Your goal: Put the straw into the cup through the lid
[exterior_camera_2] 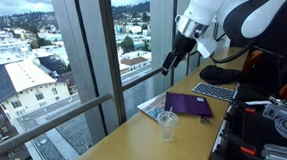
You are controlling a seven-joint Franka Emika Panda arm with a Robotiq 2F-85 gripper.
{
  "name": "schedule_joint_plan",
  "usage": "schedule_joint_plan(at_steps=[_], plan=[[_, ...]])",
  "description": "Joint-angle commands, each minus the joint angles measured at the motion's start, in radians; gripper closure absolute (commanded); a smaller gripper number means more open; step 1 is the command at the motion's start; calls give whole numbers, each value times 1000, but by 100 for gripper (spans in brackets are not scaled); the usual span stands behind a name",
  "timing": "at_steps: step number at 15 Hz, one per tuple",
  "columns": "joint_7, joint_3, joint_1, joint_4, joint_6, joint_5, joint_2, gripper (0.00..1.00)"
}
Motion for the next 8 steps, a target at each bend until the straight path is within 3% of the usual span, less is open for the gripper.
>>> schedule_joint_plan(at_steps=[1, 8], plan=[[22, -13, 1, 0, 9, -23, -3, 0], [35, -20, 12, 1, 11, -27, -4, 0]])
